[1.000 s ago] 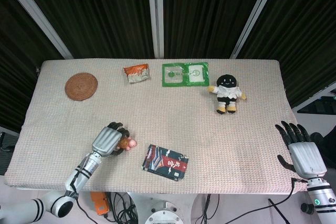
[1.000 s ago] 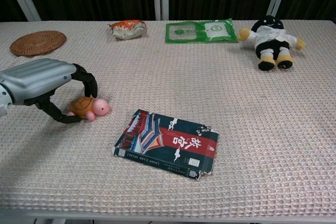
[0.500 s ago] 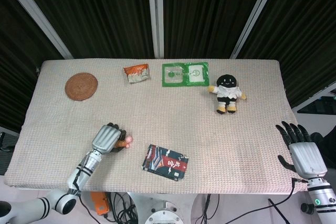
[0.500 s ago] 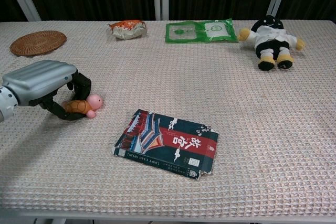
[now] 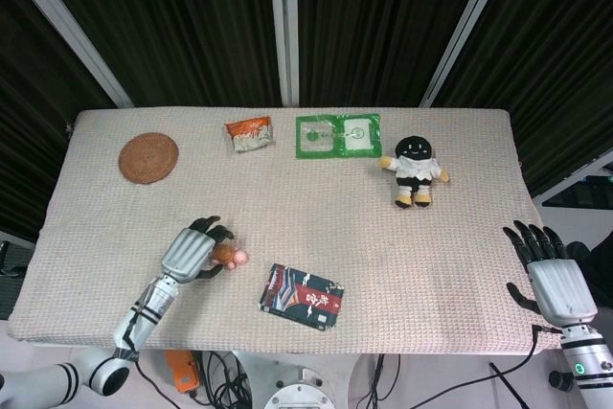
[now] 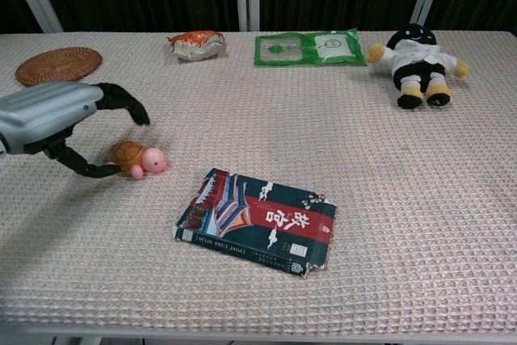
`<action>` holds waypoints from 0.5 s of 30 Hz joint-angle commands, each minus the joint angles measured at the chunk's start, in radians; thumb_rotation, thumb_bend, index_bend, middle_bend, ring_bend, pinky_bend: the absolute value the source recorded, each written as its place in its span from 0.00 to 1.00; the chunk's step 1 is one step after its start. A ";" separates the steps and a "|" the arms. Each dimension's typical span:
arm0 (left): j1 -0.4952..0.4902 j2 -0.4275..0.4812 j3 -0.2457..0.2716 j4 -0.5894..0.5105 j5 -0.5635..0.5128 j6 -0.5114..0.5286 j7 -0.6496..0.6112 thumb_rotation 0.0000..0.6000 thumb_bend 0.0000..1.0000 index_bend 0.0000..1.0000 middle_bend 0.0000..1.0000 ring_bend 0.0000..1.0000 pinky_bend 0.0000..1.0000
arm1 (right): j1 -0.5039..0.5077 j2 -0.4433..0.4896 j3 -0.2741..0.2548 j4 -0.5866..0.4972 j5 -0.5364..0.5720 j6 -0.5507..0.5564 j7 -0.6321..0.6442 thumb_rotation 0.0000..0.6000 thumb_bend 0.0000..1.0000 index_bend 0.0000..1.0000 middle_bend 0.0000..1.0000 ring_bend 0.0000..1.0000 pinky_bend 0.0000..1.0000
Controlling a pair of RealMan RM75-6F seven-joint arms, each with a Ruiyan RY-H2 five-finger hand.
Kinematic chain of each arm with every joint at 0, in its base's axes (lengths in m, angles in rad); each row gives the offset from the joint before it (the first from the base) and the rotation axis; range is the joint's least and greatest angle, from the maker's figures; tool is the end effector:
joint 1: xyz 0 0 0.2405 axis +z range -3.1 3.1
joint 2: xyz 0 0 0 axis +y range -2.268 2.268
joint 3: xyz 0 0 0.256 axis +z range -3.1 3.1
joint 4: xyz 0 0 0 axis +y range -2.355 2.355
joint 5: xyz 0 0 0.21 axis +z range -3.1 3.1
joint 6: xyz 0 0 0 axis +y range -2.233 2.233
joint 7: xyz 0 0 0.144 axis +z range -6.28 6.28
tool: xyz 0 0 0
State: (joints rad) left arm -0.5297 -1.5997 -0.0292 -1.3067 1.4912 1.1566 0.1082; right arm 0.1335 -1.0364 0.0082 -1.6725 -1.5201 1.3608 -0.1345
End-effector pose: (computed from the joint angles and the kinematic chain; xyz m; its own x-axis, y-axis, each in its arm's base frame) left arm -0.2135 0.2859 -0.0211 0.4395 0.1856 0.8789 0.8379 -0.4372 -0.3267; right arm -0.3049 -0.1848 0.1570 0.5420 -0.1341 0.8296 -0.8404 -0.0901 0.5345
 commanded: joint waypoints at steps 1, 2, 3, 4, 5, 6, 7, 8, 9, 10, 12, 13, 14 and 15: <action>0.049 0.082 0.003 -0.055 0.020 0.085 -0.021 1.00 0.17 0.08 0.01 0.00 0.13 | 0.002 0.001 0.000 -0.006 -0.002 -0.001 -0.003 1.00 0.22 0.00 0.00 0.00 0.00; 0.062 0.105 0.007 -0.069 0.020 0.100 -0.030 1.00 0.17 0.08 0.00 0.00 0.12 | 0.003 0.001 0.001 -0.009 -0.002 -0.002 -0.003 1.00 0.22 0.00 0.00 0.00 0.00; 0.082 0.135 0.013 -0.083 0.027 0.130 -0.048 1.00 0.17 0.08 0.00 0.00 0.11 | 0.005 0.000 0.003 -0.013 -0.002 -0.002 -0.005 1.00 0.22 0.00 0.00 0.00 0.00; 0.099 0.156 0.018 -0.087 0.035 0.159 -0.067 1.00 0.17 0.08 0.00 0.00 0.10 | 0.006 -0.002 0.005 -0.014 -0.001 -0.003 -0.005 1.00 0.22 0.00 0.00 0.00 0.00; 0.119 0.177 0.024 -0.088 0.044 0.191 -0.093 1.00 0.17 0.08 0.00 0.00 0.09 | 0.008 -0.004 0.006 -0.015 0.000 -0.005 -0.006 1.00 0.22 0.00 0.00 0.00 0.00; 0.150 0.205 0.034 -0.083 0.052 0.234 -0.128 1.00 0.17 0.08 0.00 0.00 0.09 | 0.011 -0.007 0.008 -0.015 0.002 -0.008 -0.009 1.00 0.22 0.00 0.00 0.00 0.00; 0.173 0.226 0.041 -0.078 0.055 0.264 -0.153 1.00 0.17 0.08 0.00 0.00 0.08 | 0.014 -0.011 0.009 -0.015 0.003 -0.012 -0.011 1.00 0.22 0.00 0.00 0.00 0.00; 0.197 0.247 0.048 -0.073 0.053 0.290 -0.177 1.00 0.17 0.08 0.00 0.00 0.08 | 0.016 -0.015 0.010 -0.014 0.005 -0.015 -0.013 1.00 0.22 0.00 0.00 0.00 0.00; 0.228 0.276 0.060 -0.069 0.047 0.315 -0.208 1.00 0.18 0.08 0.01 0.00 0.08 | 0.019 -0.022 0.010 -0.013 0.005 -0.020 -0.016 1.00 0.22 0.00 0.00 0.00 0.00; 0.249 0.300 0.073 -0.072 0.042 0.322 -0.236 1.00 0.18 0.08 0.01 0.00 0.08 | 0.021 -0.027 0.010 -0.012 0.005 -0.023 -0.019 1.00 0.22 0.00 0.00 0.00 0.00; 0.291 0.354 0.106 -0.082 0.033 0.326 -0.302 1.00 0.18 0.08 0.02 0.00 0.08 | 0.024 -0.036 0.006 -0.009 0.004 -0.031 -0.028 1.00 0.22 0.00 0.00 0.00 0.00; 0.308 0.366 0.115 -0.077 0.032 0.335 -0.319 1.00 0.18 0.08 0.02 0.00 0.08 | 0.025 -0.039 0.005 -0.009 0.003 -0.032 -0.032 1.00 0.22 0.00 0.00 0.00 0.00; 0.331 0.371 0.123 -0.061 0.032 0.354 -0.329 1.00 0.18 0.08 0.02 0.00 0.08 | 0.025 -0.042 0.005 -0.008 0.002 -0.031 -0.036 1.00 0.22 0.00 0.00 0.00 0.00; 0.349 0.366 0.126 -0.046 0.032 0.370 -0.330 1.00 0.18 0.08 0.02 0.00 0.08 | 0.025 -0.044 0.004 -0.008 0.002 -0.030 -0.039 1.00 0.22 0.00 0.00 0.00 0.00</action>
State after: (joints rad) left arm -0.2388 -1.2578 0.0629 -1.3754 1.5268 1.4768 -0.1876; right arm 0.1579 -1.0796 0.0130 -1.6806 -1.5180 1.3307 -0.1725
